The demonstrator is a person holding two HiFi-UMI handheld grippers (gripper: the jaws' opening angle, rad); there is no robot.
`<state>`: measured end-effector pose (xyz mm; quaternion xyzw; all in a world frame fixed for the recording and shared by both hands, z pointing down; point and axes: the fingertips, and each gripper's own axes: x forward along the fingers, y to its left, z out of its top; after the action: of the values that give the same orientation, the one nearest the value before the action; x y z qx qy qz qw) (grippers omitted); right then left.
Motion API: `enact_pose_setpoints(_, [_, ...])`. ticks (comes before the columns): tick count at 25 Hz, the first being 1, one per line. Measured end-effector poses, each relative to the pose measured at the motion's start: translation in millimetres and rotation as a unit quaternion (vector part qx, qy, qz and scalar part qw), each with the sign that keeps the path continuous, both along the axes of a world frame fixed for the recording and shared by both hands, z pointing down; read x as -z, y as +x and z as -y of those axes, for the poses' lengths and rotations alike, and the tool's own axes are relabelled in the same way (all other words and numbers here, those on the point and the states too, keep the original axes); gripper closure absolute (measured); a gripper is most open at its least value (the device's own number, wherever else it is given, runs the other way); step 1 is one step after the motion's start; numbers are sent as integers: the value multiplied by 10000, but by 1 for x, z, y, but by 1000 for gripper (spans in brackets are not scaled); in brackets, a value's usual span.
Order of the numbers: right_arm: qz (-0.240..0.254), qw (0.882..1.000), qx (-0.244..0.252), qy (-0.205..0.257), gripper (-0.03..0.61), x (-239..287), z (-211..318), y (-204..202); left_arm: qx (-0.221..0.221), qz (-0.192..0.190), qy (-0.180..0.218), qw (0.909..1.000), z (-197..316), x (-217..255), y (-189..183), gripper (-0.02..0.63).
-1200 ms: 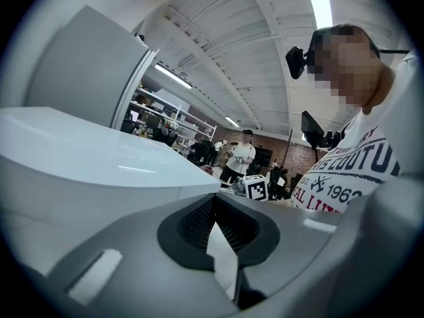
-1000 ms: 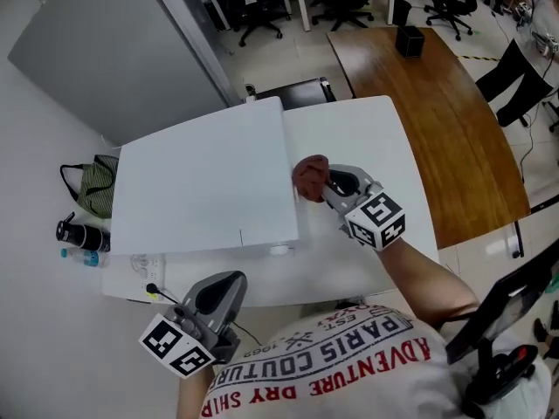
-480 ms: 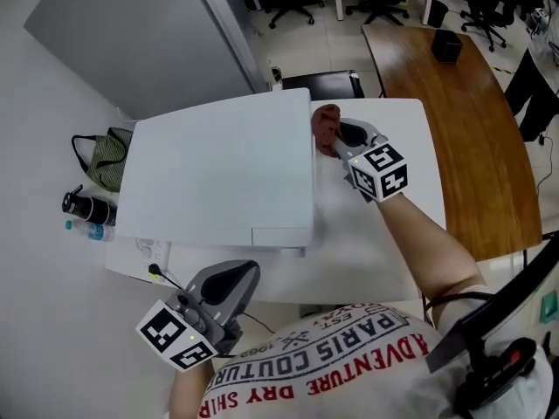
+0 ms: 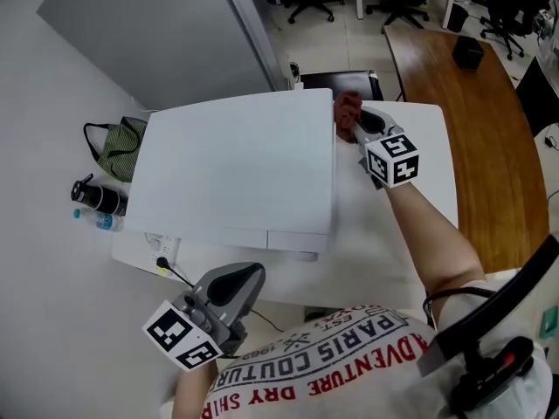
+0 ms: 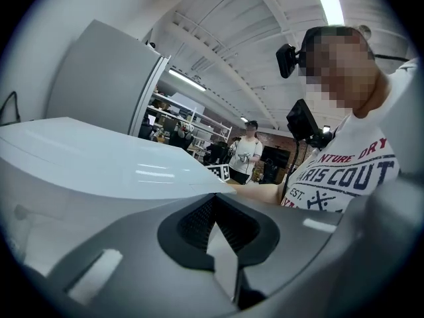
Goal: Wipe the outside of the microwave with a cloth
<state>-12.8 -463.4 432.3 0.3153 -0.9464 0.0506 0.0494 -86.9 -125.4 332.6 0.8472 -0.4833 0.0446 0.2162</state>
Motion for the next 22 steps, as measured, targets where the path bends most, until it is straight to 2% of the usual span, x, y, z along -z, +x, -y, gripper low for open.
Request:
enact_pose_setpoints(4, [62, 9994, -343, -29, 531, -17, 9, 24, 125, -89, -29, 9999, -3, -4, -7, 607])
enact_pose_setpoints(9, [-225, 9977, -597, -244, 531, -50, 14, 34, 149, -123, -125, 9997, -3, -10, -9, 607])
enact_pose_setpoints(15, [-243, 9982, -297, -461, 531, -68, -6, 14, 98, 42, -140, 9998, -1, -11, -8, 607])
enact_pose_setpoints(22, [-166, 9978, 213, -603, 532, -81, -50, 1, 253, -1, -169, 9995, 3, -14, -14, 607])
